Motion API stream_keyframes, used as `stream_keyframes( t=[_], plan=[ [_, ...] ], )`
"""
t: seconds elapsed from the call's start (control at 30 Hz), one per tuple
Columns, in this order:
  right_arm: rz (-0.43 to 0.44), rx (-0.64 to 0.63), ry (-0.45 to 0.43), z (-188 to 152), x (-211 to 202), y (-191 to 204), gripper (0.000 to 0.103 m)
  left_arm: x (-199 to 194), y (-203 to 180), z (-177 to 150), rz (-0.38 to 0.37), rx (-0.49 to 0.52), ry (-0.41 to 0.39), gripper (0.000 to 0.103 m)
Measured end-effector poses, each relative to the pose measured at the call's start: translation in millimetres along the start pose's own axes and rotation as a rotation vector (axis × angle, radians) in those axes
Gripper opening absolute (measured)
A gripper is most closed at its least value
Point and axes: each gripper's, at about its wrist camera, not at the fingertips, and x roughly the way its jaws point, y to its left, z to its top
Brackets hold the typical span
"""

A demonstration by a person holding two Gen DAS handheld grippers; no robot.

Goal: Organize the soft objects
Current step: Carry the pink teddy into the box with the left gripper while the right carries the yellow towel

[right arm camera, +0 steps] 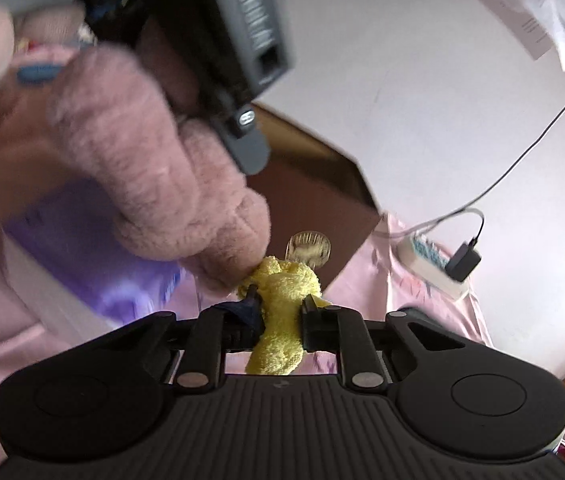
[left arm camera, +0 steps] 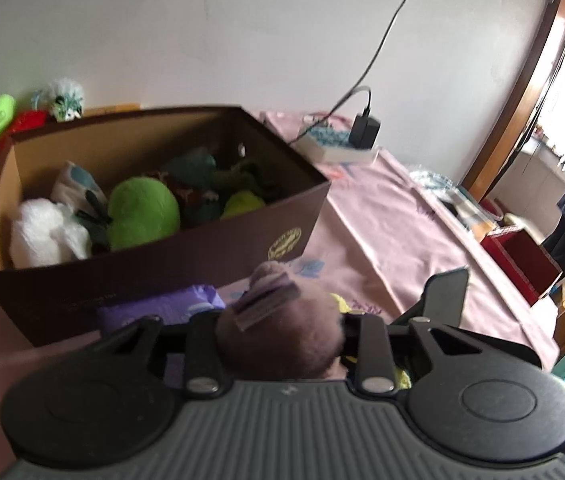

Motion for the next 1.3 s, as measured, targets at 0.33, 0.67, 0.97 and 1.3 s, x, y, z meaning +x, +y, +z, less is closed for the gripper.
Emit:
stream_keyframes(
  t=[0.33, 0.67, 0.97, 1.3],
  plan=[
    [0.006, 0.112, -0.224, 52.8, -30.1, -40.0, 0.0, -56.6, 16.3, 25.5, -0.001, -0.022, -0.151, 0.025],
    [0.167, 0.38, -0.231, 111.5, 26.5, -102.0, 0.0, -77.4, 40.0, 79.0, 0.103, 0.002, -0.31, 0.025],
    [0.276, 0.636, -0.071, 111.5, 106.2, -111.5, 0.0, -35.2, 68.4, 101.9, 0.221, -0.025, -0.324, 0.025],
    [0.267, 0.645, 0.081, 104.6, 168.2, -89.6, 0.008, 29.8, 95.7, 88.5, 0.306, -0.066, -0.203, 0.028]
  ],
)
